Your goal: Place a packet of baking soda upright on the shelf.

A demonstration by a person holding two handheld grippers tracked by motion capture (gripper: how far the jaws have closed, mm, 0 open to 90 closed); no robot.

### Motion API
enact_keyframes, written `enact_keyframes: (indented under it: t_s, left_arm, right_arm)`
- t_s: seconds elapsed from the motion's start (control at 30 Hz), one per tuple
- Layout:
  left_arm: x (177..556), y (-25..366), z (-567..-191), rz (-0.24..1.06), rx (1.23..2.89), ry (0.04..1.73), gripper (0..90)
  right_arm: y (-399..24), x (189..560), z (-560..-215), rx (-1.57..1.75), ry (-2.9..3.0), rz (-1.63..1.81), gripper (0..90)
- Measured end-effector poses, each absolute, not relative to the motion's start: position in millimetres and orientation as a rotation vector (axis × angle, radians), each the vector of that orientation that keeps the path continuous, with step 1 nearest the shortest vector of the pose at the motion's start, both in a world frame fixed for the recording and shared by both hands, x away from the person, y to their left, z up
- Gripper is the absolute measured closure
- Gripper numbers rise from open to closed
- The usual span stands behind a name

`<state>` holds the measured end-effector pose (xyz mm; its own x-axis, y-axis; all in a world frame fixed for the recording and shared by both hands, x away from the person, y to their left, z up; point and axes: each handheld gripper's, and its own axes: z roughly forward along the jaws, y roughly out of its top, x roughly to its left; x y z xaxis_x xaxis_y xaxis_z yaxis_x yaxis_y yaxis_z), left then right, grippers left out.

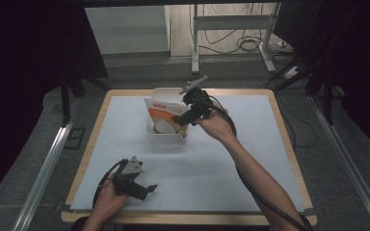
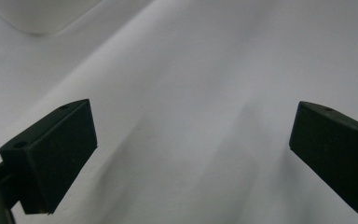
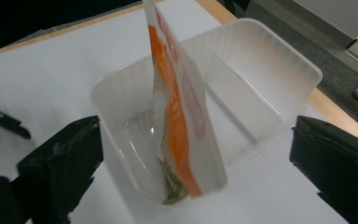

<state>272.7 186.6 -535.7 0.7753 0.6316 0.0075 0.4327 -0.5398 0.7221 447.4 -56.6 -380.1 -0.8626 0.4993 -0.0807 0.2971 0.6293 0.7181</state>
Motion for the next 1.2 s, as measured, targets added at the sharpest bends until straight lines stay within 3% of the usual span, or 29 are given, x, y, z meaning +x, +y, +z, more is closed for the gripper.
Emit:
enact_keyframes:
  t_s: [0.8,1.2]
  left_arm:
    - [272.6,186.1,-535.6,0.351,2.231,0.79,0.9]
    - [272.3,185.4,-536.2,0.349,2.231,0.795,0.9]
  right_arm:
    - [-153.7,391.9,-401.5,0.737,2.48,1.139,0.0]
    - [-216.9,363.2,-459.9,0.844,2.456,1.085,0.0]
